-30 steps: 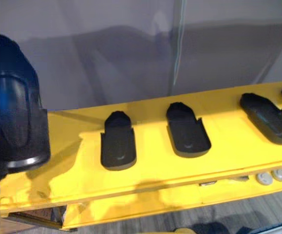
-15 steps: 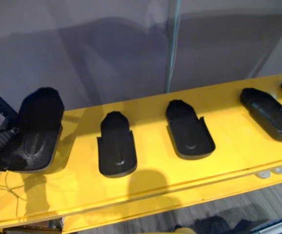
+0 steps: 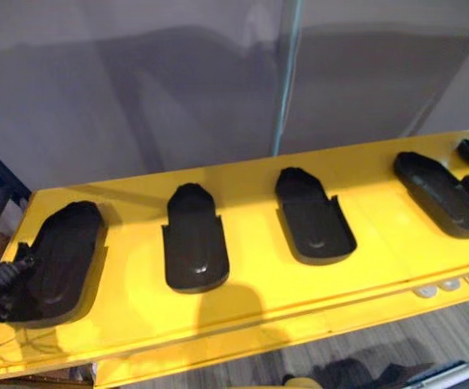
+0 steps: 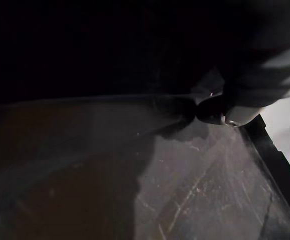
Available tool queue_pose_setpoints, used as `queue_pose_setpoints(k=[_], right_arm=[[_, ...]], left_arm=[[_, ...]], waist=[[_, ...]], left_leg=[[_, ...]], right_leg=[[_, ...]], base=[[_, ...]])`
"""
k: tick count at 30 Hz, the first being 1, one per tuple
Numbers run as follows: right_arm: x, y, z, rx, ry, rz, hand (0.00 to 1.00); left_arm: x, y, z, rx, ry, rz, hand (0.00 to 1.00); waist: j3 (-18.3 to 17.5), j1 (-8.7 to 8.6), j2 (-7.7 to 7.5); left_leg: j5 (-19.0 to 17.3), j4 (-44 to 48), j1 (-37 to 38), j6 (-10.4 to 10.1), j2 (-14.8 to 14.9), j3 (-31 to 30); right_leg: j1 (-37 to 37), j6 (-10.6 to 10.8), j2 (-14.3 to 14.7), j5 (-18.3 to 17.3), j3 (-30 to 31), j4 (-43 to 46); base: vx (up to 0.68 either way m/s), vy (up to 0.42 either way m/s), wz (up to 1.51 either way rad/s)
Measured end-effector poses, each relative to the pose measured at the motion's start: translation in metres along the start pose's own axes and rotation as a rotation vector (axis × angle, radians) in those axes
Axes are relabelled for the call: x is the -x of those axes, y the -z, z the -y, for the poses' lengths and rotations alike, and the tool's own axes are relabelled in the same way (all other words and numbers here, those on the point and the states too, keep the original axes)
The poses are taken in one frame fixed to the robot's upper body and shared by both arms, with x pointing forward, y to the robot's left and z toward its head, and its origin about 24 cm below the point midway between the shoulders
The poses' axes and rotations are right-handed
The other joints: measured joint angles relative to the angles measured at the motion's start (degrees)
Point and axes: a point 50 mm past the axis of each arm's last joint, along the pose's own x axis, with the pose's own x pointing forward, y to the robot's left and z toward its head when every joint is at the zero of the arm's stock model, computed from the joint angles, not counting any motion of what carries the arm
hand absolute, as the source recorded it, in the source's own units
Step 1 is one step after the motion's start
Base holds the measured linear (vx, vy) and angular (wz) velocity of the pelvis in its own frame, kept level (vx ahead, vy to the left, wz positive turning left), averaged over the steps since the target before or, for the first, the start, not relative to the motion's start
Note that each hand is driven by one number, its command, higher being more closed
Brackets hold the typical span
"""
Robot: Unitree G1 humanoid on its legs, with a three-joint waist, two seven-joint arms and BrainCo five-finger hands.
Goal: Walk over and take plastic housings, then place them on the shelf
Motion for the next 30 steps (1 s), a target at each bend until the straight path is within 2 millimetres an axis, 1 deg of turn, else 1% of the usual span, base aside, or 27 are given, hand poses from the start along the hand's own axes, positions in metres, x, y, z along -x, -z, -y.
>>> queue_pose_setpoints(k=[2, 4, 8, 10, 13, 15, 16, 17, 18, 22, 28, 30], right_arm=[[-0.001, -0.001, 0.0, 0.002, -0.001, 0.003, 0.0], [-0.001, -0.003, 0.001, 0.006, 0.0, 0.007, 0.0], [-0.001, -0.002, 0.0, 0.009, 0.0, 0.007, 0.0], [-0.001, -0.002, 0.0, 0.009, 0.0, 0.007, 0.0], [-0.004, -0.007, -0.004, 0.005, -0.012, 0.021, 0.0], [-0.006, -0.012, -0.005, -0.002, -0.012, 0.037, 0.0], [-0.008, -0.017, -0.004, -0.006, -0.009, 0.05, 0.0], [-0.011, -0.024, -0.004, -0.016, -0.014, 0.068, 0.0], [-0.012, -0.027, -0.004, -0.014, -0.018, 0.076, 0.0], [-0.02, -0.047, -0.01, -0.026, -0.048, 0.13, 0.0], [-0.021, -0.05, -0.014, -0.03, -0.057, 0.138, 0.0], [-0.021, -0.05, -0.015, -0.032, -0.061, 0.139, 0.0]], left_arm=[[0.0, 0.004, 0.002, -0.002, 0.006, -0.008, 1.0], [-0.001, 0.011, 0.009, 0.017, 0.006, -0.016, 1.0], [-0.002, 0.026, 0.025, 0.05, -0.03, -0.027, 1.0], [-0.003, 0.029, 0.029, 0.074, -0.059, -0.014, 1.0], [-0.001, 0.033, 0.025, 0.064, -0.127, -0.009, 1.0], [-0.001, 0.033, 0.027, 0.068, -0.156, -0.004, 1.0], [-0.001, 0.033, 0.029, 0.072, -0.177, 0.011, 1.0], [-0.001, 0.032, 0.031, 0.078, -0.203, 0.026, 1.0], [-0.002, 0.032, 0.031, 0.079, -0.214, 0.029, 1.0], [-0.001, 0.029, 0.028, 0.072, -0.288, 0.034, 1.0], [-0.004, 0.011, 0.029, 0.07, -0.286, 0.091, 1.0], [-0.004, 0.01, 0.031, 0.064, -0.269, 0.09, 1.0]], waist=[[0.1, 0.0, 0.15], [0.2, 0.01, 0.51], [0.1, 0.0, 0.6], [0.1, 0.0, 0.44], [0.2, -0.01, 0.43], [0.3, -0.02, 0.5], [0.6, -0.02, 0.96], [1.1, -0.04, 0.75], [1.4, -0.05, 0.87], [3.9, -0.08, 1.48], [5.7, -0.21, 1.69], [5.8, -0.21, 1.85]], left_leg=[[0.0, 0.0, 0.0, 0.0, 0.0, -0.1], [0.0, 0.0, -0.1, 0.0, 0.0, -0.2], [0.0, -0.2, -0.3, 0.0, -0.1, -0.9], [0.0, -0.2, -0.3, 0.0, -0.2, -1.5], [0.0, -0.5, -0.3, 0.0, -0.3, -1.5], [0.0, -0.9, -0.2, 0.0, -0.4, -1.4], [0.0, -1.1, -0.1, 0.0, -0.5, -1.3], [0.0, -1.1, -0.1, 0.0, -0.6, -1.3], [0.0, -1.1, -0.1, 0.0, -0.7, -1.2], [0.0, -1.0, -0.3, 0.1, -0.9, 0.0], [-0.1, -0.3, -1.4, 0.2, -0.9, 0.1], [-0.3, 0.8, -1.5, 0.5, -0.8, 0.1]], right_leg=[[0.1, 0.1, 0.0, 0.1, 0.0, 0.0], [0.2, 0.2, 0.0, 0.1, -0.3, -0.3], [0.6, 0.3, -0.2, 0.2, -1.1, -0.9], [0.6, 0.3, -0.1, 0.2, -1.4, -0.9], [0.6, 0.3, 0.2, 0.2, -1.3, -1.2], [0.6, 0.3, 0.2, 0.2, -1.2, -1.5], [0.6, 0.3, 0.1, 0.2, -1.2, -1.6], [0.6, 0.3, 0.1, 0.2, -1.1, -1.6], [0.6, 0.3, 0.1, 0.2, -1.1, -1.6], [-0.5, 0.3, 0.3, 0.3, 0.3, -1.1], [-1.8, 0.2, 0.1, 0.3, 0.4, -0.4], [-1.8, 0.1, 0.1, 0.1, 0.5, 0.2]], base=[[-0.07, -0.02, -0.01], [-0.08, -0.017, 0.01], [-0.02, -0.007, 0.08], [0.04, -0.013, 0.12], [0.04, -0.007, 0.01], [0.04, 0.006, -0.02], [0.0, 0.0, 0.0], [0.03, 0.012, -0.03], [0.01, 0.012, -0.05], [-0.01, 0.004, -0.15], [-0.01, -0.001, -0.03], [-0.01, -0.004, -0.08]])
